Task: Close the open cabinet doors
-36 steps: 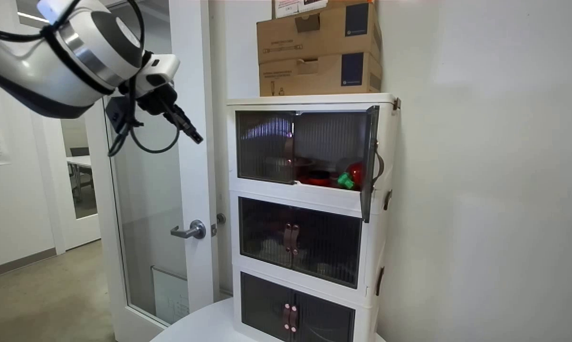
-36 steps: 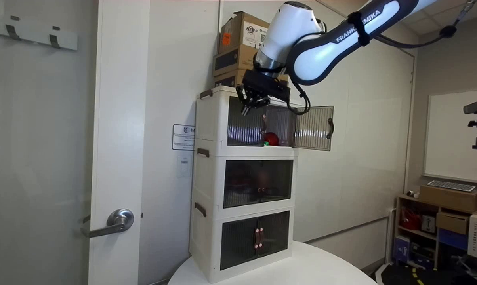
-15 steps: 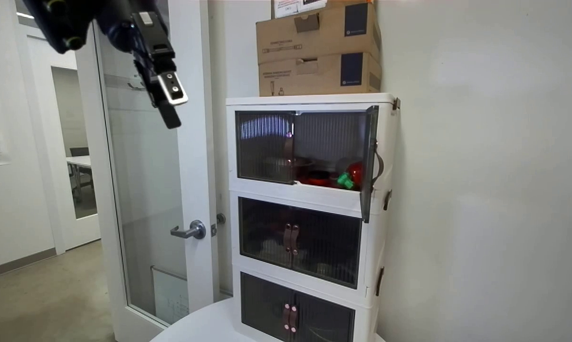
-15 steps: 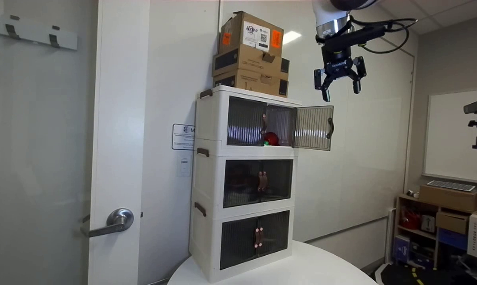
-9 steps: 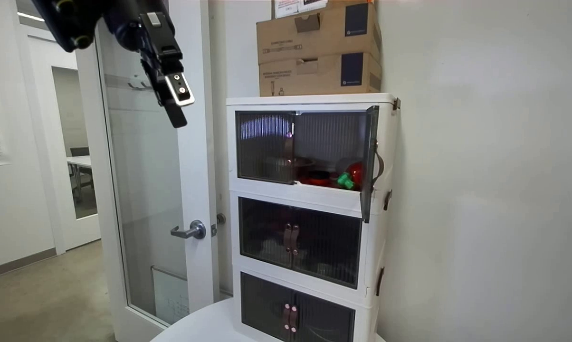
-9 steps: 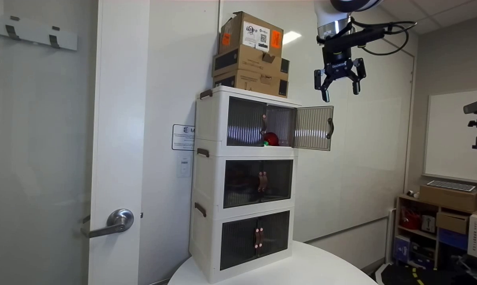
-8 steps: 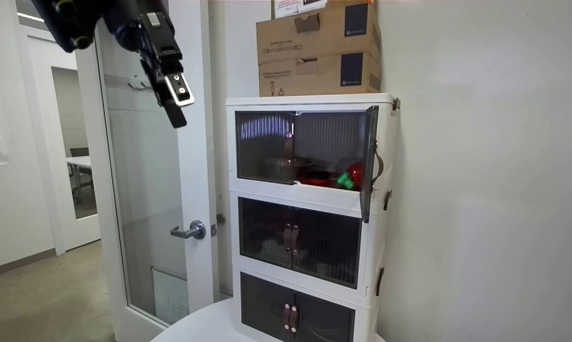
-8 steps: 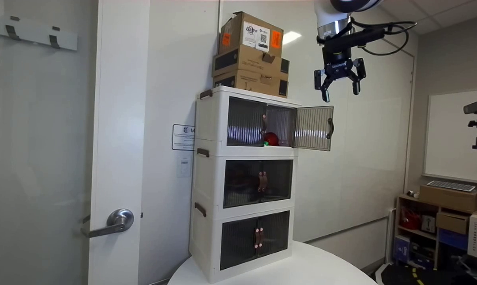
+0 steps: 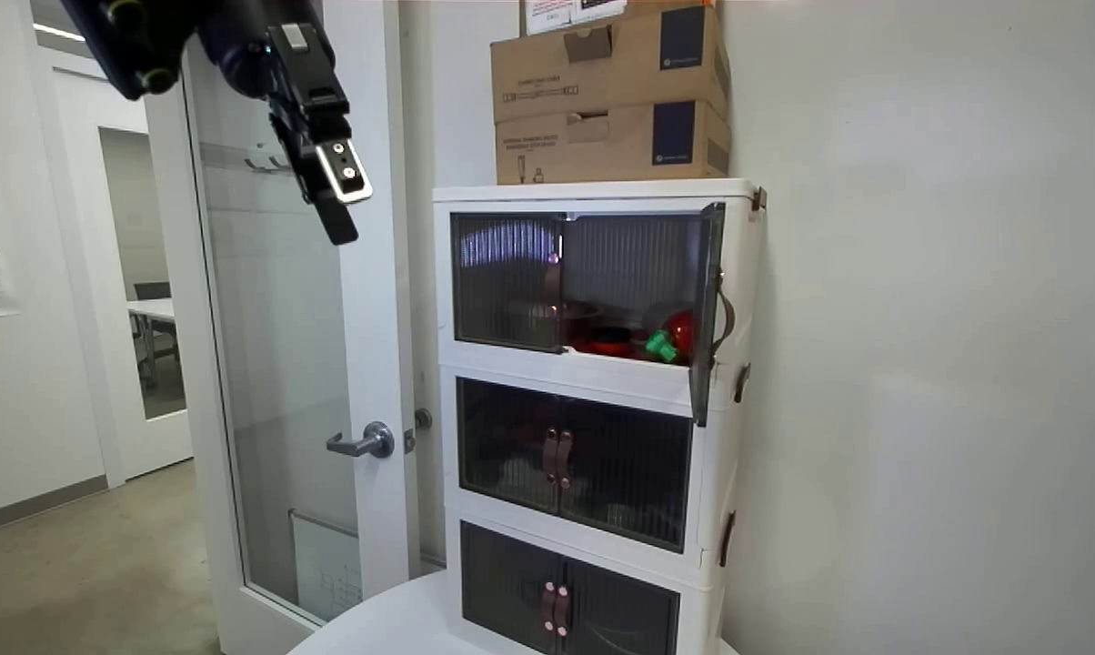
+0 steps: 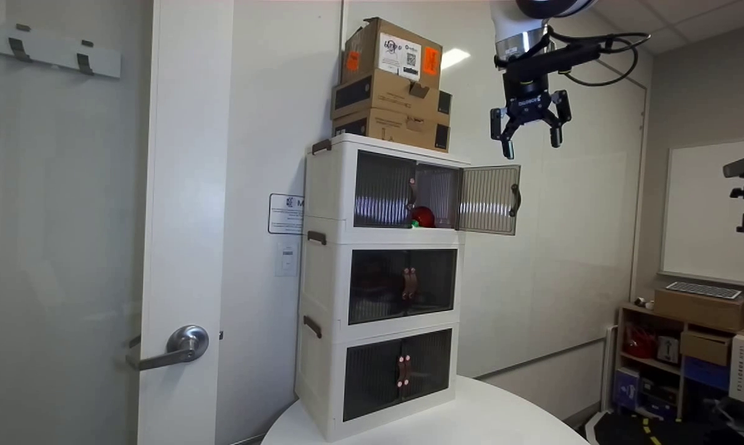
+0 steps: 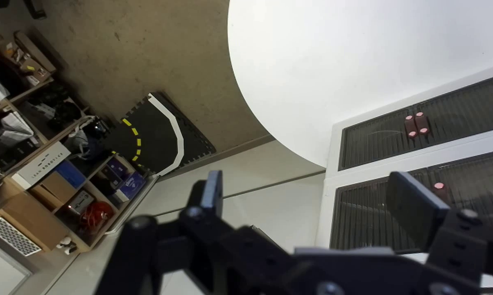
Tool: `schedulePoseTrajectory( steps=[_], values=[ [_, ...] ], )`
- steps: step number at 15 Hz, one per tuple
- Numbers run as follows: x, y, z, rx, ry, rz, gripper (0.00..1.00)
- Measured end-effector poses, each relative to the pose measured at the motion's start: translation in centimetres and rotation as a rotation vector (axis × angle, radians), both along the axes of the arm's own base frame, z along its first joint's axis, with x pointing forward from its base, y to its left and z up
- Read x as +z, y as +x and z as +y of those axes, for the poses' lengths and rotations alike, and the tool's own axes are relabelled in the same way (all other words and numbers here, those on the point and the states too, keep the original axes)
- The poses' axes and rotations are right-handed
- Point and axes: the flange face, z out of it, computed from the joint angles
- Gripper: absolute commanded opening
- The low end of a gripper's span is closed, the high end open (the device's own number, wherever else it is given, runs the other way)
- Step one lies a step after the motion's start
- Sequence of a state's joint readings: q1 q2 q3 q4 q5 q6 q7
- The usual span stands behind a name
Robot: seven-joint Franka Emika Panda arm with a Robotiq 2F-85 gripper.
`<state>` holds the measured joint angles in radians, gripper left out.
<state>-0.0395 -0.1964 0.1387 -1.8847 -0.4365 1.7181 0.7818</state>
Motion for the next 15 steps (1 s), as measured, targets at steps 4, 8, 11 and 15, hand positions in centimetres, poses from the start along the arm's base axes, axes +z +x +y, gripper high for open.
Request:
schedulePoseTrajectory(
  steps=[4,8,11,15],
  values=[
    [0.0,0.0,0.0,0.0,0.0,0.0,1.0],
    [0.0,0.0,0.0,0.0,0.0,0.0,1.0],
    [0.3,0.4,-2.1,0.041,-0.023,0.027,1.0],
    [1.1,2.7,-10.1,0.211,-0.049,0.097,1.0]
  ],
)
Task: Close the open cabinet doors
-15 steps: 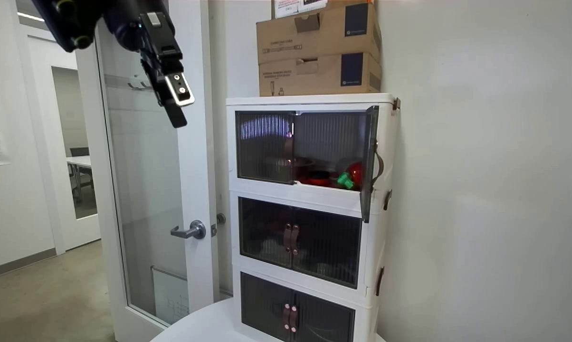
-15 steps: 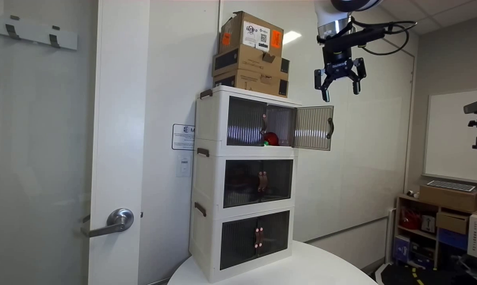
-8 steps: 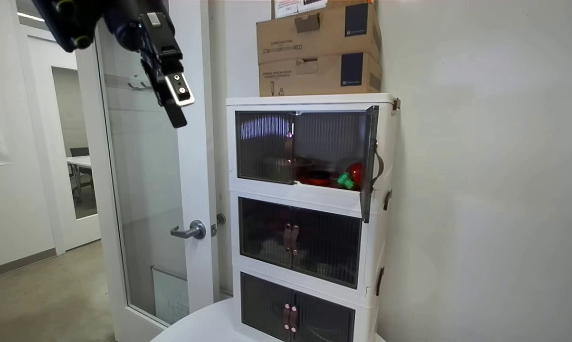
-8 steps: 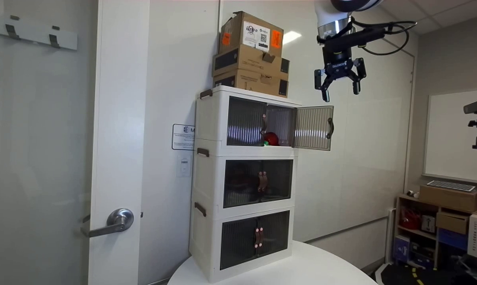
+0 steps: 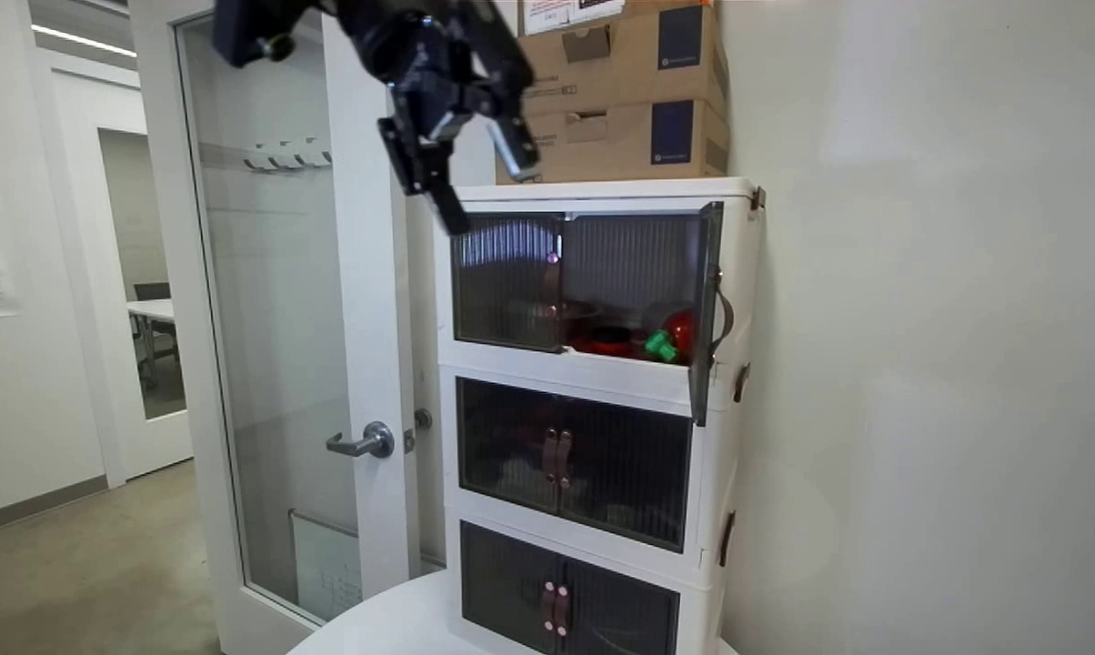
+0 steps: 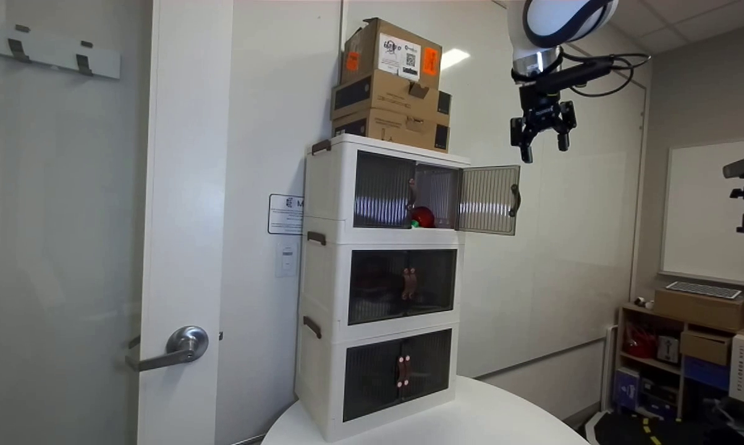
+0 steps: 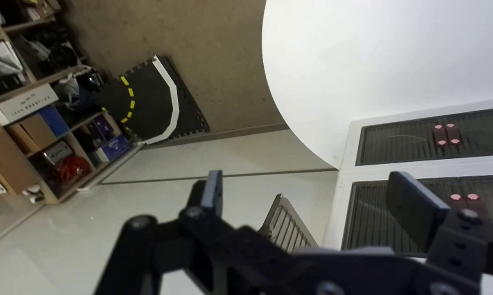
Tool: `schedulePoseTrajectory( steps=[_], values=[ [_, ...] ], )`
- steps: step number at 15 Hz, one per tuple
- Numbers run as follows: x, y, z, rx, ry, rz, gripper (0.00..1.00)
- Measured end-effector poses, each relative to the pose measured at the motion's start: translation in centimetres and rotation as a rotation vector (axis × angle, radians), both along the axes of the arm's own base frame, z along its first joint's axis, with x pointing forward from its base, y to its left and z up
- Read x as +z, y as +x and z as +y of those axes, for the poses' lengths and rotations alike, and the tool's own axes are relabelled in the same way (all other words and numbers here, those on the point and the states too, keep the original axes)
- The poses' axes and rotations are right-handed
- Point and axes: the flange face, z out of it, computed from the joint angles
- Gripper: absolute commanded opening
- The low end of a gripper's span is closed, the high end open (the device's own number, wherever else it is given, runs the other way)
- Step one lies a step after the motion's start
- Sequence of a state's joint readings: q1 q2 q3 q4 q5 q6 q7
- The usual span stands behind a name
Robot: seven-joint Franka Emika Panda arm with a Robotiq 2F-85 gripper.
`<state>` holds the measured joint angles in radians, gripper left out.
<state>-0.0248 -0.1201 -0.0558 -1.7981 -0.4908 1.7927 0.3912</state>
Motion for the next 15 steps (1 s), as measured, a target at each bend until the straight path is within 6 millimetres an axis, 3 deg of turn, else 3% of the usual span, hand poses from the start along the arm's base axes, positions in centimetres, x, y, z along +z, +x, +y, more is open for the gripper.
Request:
schedulePoseTrajectory(
  steps=[4,9,13,14,15],
  values=[
    [0.7,2.1,-6.3,0.18,0.043,0.012,1.0],
    [1.7,4.0,-12.0,0.381,0.15,0.034,1.0],
    [2.0,3.3,-20.1,0.412,0.206,0.108,1.0],
    [2.0,2.9,-22.3,0.394,0.208,0.129,0.97],
    [1.9,2.5,-24.3,0.369,0.206,0.144,0.73]
  ],
)
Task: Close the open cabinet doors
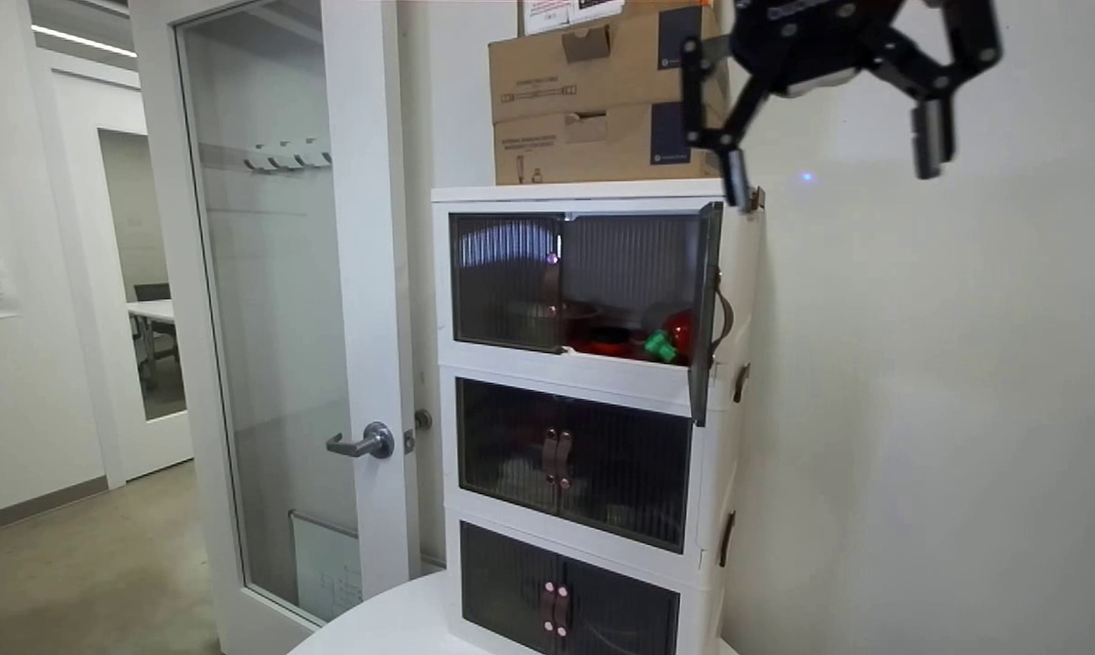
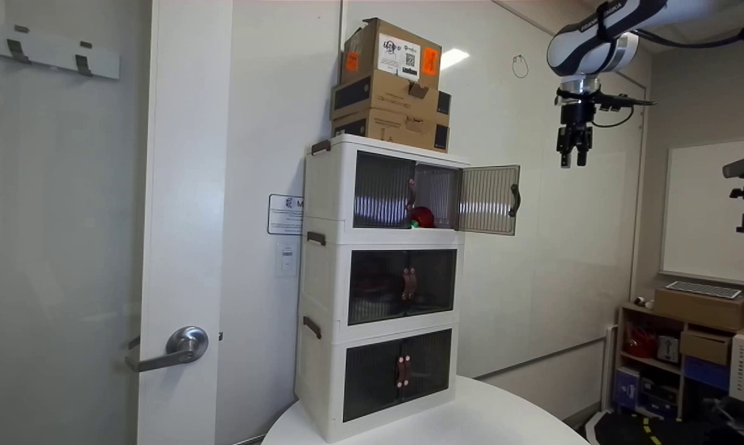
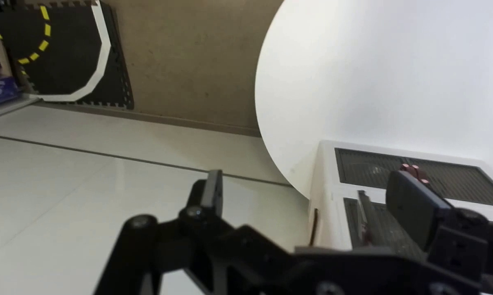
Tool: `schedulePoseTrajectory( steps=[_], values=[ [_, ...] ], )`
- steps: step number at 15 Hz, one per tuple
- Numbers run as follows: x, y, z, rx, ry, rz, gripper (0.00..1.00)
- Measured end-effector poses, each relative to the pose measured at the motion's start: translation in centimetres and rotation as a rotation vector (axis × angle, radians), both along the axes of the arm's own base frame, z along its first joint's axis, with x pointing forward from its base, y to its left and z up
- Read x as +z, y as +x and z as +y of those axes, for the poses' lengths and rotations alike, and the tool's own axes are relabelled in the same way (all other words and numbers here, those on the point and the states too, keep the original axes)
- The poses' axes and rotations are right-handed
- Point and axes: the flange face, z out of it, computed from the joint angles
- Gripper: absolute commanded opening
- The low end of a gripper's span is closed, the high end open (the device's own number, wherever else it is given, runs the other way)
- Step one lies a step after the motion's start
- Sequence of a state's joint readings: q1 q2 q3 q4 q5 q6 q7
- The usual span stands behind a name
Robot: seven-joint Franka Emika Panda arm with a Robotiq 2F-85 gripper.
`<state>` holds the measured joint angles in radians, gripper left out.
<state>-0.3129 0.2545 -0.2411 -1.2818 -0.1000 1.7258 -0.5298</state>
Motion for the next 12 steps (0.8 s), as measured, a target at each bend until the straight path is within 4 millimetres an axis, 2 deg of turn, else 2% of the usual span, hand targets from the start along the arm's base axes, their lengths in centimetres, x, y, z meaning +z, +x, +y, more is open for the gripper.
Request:
schedulePoseTrajectory(
  steps=[2,4,6,9,11,12],
  values=[
    [0.1,-0.4,-3.7,-0.063,-0.047,0.011,0.71],
    [0.0,-0.4,-6.8,-0.133,-0.106,0.006,0.56],
    [0.0,0.6,-9.1,-0.191,-0.174,-0.047,0.4],
    [-0.5,3.3,-11.2,-0.243,-0.265,-0.168,0.17],
    [-1.3,5.6,-11.7,-0.259,-0.314,-0.253,0.02],
    [-1.8,6.7,-11.7,-0.266,-0.33,-0.288,0.0]
  ],
)
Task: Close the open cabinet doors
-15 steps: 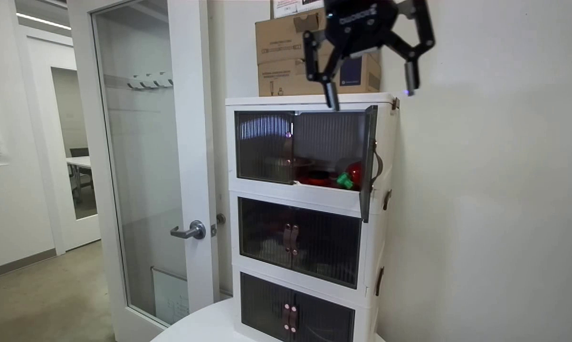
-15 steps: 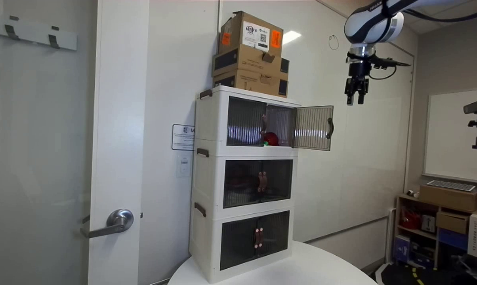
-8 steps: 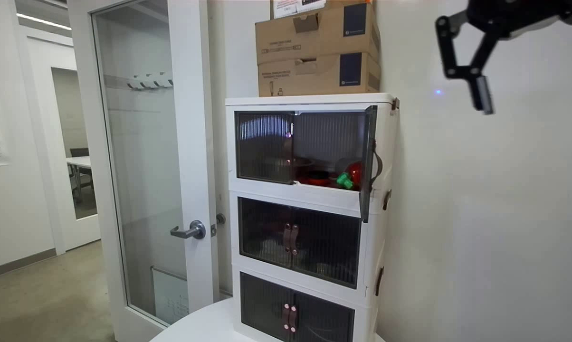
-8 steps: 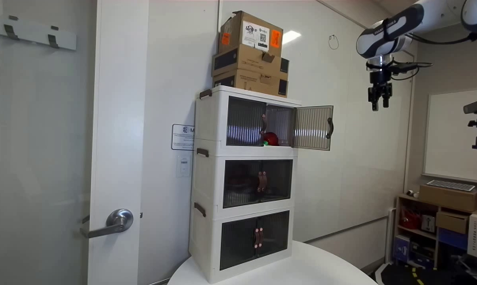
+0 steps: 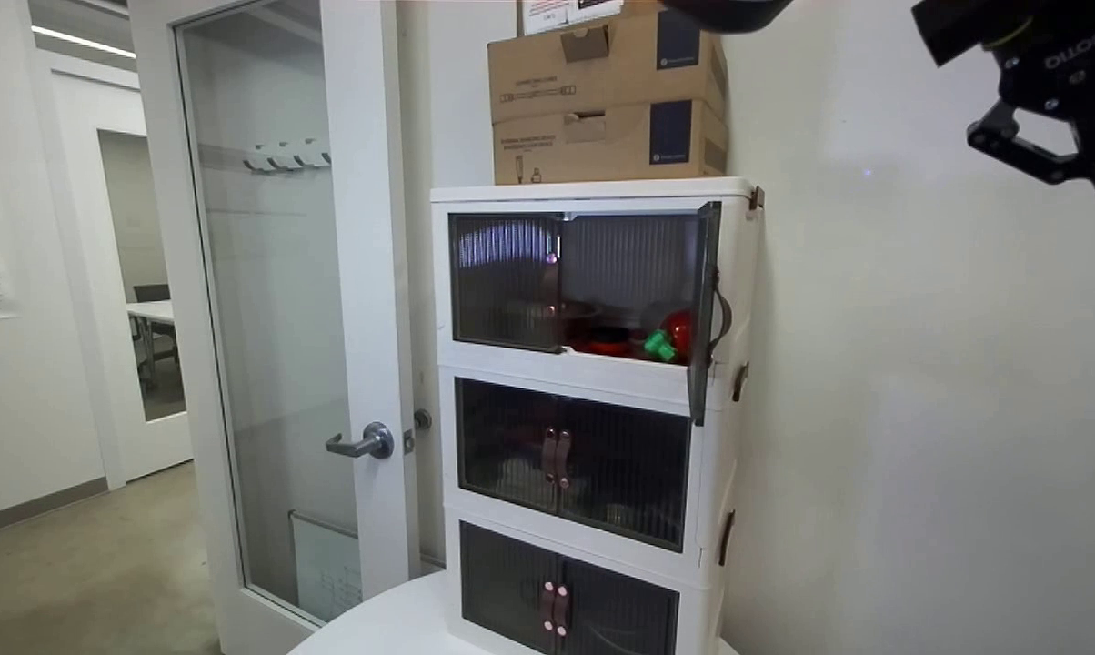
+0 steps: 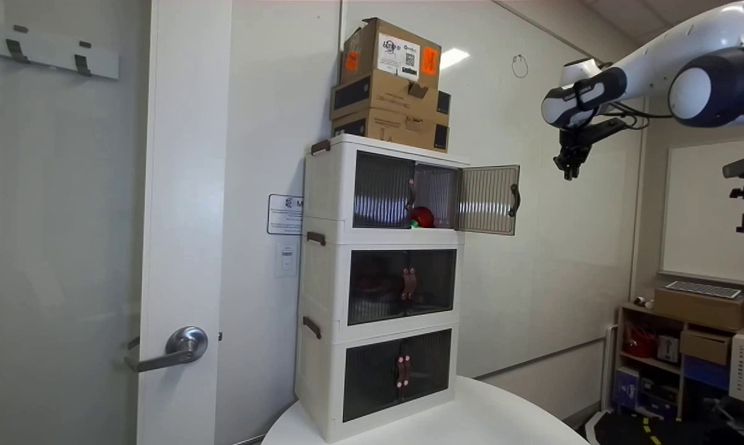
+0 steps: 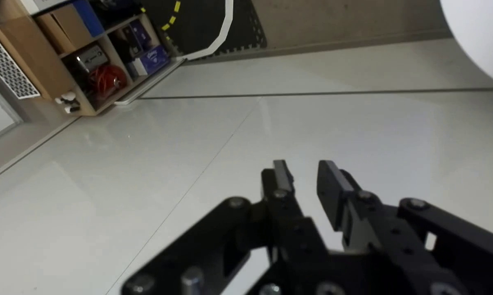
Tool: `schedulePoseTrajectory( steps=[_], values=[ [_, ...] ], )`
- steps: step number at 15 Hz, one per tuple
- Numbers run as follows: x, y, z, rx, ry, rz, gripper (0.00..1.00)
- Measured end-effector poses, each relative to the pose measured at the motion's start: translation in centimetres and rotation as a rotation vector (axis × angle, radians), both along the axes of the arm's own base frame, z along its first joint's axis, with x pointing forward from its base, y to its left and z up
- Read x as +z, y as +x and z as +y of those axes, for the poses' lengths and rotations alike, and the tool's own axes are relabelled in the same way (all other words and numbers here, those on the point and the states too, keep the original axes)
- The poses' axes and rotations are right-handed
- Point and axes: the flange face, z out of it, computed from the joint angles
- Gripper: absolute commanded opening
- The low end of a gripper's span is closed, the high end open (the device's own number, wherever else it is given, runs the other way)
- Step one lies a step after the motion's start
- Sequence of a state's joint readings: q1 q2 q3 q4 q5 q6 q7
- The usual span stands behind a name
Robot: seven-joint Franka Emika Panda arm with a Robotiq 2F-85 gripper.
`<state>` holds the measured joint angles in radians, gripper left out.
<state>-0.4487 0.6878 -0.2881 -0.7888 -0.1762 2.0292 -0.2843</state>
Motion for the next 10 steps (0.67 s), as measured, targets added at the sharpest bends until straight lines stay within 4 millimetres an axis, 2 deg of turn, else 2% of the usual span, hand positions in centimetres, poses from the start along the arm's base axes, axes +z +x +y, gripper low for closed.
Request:
schedulePoseTrajectory(
  steps=[5,8,10],
  values=[
    [-4.2,5.1,2.0,0.032,0.017,-0.088,0.0],
    [-5.9,7.5,4.5,0.088,0.07,-0.116,0.0],
    [-6.2,9.2,7.0,0.141,0.125,-0.156,0.0]
  ],
)
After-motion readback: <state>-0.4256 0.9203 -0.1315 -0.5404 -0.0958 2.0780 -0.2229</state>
